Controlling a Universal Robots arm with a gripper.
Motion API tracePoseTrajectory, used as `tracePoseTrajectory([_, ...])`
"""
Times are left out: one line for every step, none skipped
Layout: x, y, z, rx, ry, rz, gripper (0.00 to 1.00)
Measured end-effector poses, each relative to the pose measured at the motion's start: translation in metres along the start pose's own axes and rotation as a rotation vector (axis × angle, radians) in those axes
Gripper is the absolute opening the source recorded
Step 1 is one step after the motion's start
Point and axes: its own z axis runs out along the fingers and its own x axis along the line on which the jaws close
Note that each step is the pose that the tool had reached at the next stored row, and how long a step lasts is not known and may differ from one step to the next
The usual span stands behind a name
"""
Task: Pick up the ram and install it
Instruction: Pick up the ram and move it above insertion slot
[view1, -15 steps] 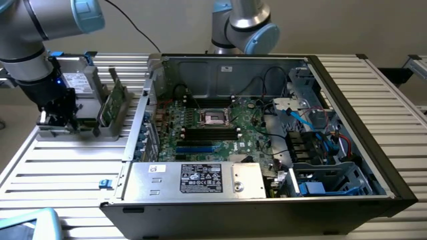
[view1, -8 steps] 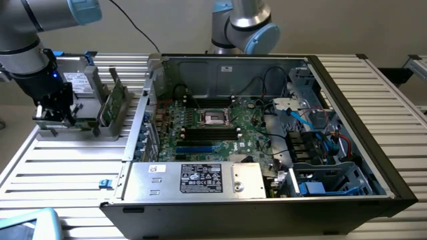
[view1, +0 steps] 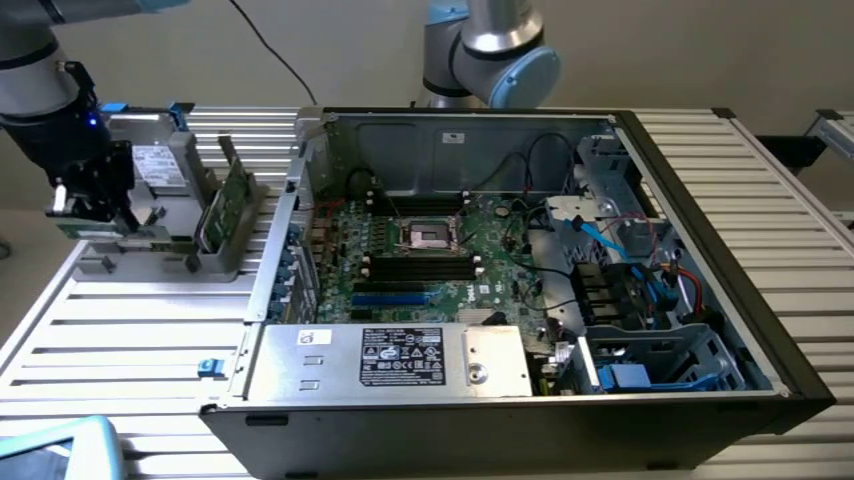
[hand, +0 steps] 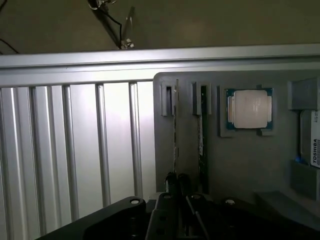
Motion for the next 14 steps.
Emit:
tracePoseTrajectory([0.0,0.0001,-0.0045,-0.0001,0.0001,0.0,0.13])
tracePoseTrajectory([0.0,0.0002,-0.0088,0.0,0.0,-0.001,0.13])
tracePoseTrajectory([0.0,0.0003,-0.0134,0.0001,0.0,-0.001,0.13])
tracePoseTrajectory([-0.001,0.0004,-0.0178,-0.0001,0.0001,-0.001,0.13])
tracePoseTrajectory([-0.001,0.0005,-0.0226,0.0,0.0,-0.001,0.13])
tracePoseTrajectory([-0.001,0.0006,-0.0269,0.0,0.0,-0.001,0.13])
tracePoseTrajectory([-0.001,0.0007,-0.0317,-0.0001,0.0001,-0.001,0.13])
tracePoseTrajectory([-0.001,0.0008,-0.0361,0.0001,0.0,-0.001,0.13])
tracePoseTrajectory([-0.001,0.0009,-0.0405,0.0,0.0,-0.001,0.13])
tracePoseTrajectory([-0.001,0.001,-0.0453,-0.0001,0.0001,-0.001,0.13])
tracePoseTrajectory([-0.001,0.0011,-0.0498,0.0,0.0,-0.001,0.13])
tracePoseTrajectory([-0.001,0.0012,-0.0543,0.0,0.0001,-0.001,0.13])
tracePoseTrajectory([-0.001,0.0012,-0.0591,0.0,0.0001,-0.001,0.13])
tracePoseTrajectory([-0.001,0.0013,-0.0636,0.0,0.0,-0.001,0.13])
